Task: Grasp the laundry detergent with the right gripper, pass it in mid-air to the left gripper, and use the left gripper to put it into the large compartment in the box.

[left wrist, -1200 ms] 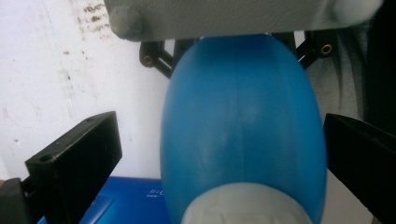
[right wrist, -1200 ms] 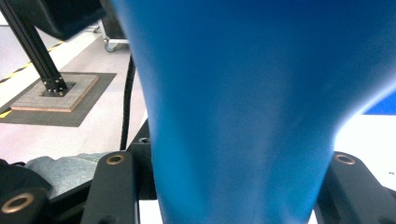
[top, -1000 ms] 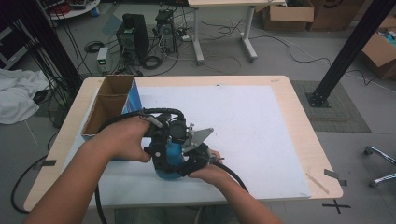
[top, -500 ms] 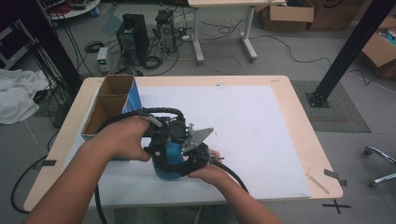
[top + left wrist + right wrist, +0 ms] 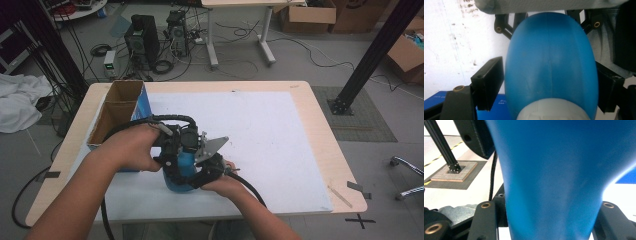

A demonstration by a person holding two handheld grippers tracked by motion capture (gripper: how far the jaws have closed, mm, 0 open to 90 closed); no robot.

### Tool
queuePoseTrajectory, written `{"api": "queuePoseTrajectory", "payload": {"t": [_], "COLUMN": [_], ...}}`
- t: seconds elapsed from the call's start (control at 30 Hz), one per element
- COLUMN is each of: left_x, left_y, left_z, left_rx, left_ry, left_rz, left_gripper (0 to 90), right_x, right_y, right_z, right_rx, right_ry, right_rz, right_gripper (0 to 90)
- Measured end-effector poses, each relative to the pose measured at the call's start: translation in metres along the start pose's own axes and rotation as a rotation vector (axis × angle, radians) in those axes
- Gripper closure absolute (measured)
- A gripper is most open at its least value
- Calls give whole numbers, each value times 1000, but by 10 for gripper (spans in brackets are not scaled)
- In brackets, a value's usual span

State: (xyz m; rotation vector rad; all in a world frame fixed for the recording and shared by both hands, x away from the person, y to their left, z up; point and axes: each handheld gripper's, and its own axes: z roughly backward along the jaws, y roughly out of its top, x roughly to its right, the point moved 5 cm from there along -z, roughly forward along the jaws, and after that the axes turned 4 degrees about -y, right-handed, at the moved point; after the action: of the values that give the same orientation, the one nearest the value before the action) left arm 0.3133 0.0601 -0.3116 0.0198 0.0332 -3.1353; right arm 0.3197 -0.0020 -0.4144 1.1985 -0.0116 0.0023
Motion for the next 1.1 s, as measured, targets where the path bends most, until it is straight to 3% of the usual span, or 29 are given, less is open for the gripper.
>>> {"api": "queuePoseTrajectory", "payload": {"t": [0.1, 0.6, 0.67, 1.1], "left_x": [0, 1, 2, 3], "left_y": [0, 2, 3, 2], "left_z": [0, 2, 3, 2], "left_rx": [-5, -12, -9, -33], "left_ry": [-1, 9, -6, -14], "left_rz": [-2, 2, -11, 33], "left_gripper": [267, 293, 368, 384], "right_x": [-1, -1, -1, -1], "right_y": [0, 1, 1, 0], "right_z": [0, 2, 1, 0], "right_rx": [0, 5, 7, -21], "right_ry": [-2, -4, -3, 0], "right_rz": [0, 7, -6, -1], "right_gripper": [446, 446, 446, 443]}}
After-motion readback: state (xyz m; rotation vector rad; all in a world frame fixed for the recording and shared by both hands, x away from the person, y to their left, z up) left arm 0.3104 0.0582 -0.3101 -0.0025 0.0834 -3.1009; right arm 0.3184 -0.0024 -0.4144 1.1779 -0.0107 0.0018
